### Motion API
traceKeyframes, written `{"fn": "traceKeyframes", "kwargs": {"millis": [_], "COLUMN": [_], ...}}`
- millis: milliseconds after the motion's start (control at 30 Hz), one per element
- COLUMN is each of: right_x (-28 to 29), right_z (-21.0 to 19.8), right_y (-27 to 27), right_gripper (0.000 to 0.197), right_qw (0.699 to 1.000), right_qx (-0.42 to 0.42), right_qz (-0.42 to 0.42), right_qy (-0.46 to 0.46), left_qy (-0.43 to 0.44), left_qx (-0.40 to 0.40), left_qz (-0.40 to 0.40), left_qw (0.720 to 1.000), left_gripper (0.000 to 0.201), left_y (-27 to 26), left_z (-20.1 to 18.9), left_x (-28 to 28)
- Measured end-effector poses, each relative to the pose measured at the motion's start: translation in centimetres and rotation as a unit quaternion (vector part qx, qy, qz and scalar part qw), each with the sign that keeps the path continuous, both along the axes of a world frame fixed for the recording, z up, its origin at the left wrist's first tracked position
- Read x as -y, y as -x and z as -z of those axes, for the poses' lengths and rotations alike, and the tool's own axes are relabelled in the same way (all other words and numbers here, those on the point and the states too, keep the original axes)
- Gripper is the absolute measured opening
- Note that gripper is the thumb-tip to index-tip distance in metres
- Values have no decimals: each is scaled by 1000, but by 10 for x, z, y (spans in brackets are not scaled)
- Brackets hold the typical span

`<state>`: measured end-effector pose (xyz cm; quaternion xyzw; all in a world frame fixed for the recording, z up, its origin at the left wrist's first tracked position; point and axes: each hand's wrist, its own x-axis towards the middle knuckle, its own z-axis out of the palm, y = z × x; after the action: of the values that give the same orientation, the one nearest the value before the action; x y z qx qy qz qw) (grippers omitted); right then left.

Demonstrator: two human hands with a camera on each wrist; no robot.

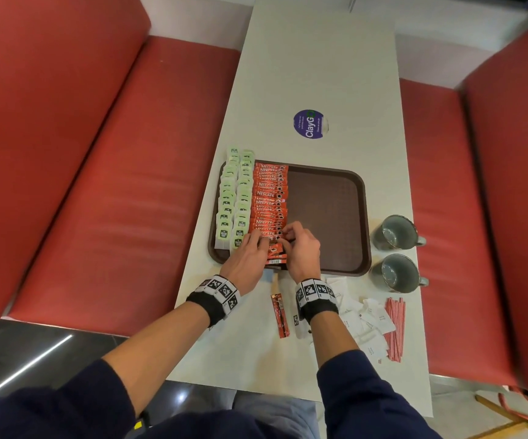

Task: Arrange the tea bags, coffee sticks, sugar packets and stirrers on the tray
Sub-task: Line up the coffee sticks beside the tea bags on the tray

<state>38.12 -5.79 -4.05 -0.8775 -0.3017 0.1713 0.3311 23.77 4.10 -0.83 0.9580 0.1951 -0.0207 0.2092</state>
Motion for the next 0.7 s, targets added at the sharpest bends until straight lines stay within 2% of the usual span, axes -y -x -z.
{"fn": "traceKeyframes", "kwargs": {"millis": [167, 233, 300, 333, 400, 467, 567, 700], "right_x": [5, 9, 14, 17, 24, 32, 42, 48], "right_z": [-3, -7, -14, -19, -38, -65, -98, -109], "right_y": [2, 6, 13, 17, 29, 43, 59, 62], "right_gripper": [23, 24, 22, 18, 6, 10, 22, 19], "right_qw": [1000, 1000, 999, 998, 992, 976, 947, 935], "right_qx": [-7, -9, -21, -35, -88, -174, -265, -296], "right_qz": [2, 6, 18, 24, 26, 15, -31, -58], "right_qy": [-16, -19, -38, -52, -87, -132, -176, -187], "left_qy": [46, 90, 170, 232, 407, 520, 610, 679], "left_qx": [40, 39, 35, 43, 57, 62, 75, 66], "left_qz": [-12, -38, -72, -97, -162, -184, -142, -97], "left_qw": [998, 994, 982, 967, 897, 832, 776, 725], "left_gripper": [47, 45, 39, 31, 15, 23, 36, 36], "left_y": [8, 13, 19, 22, 29, 37, 50, 60], "left_z": [1, 2, -3, -7, -23, -38, -52, -67], "left_x": [0, -1, -1, -1, 3, 6, 10, 11]}}
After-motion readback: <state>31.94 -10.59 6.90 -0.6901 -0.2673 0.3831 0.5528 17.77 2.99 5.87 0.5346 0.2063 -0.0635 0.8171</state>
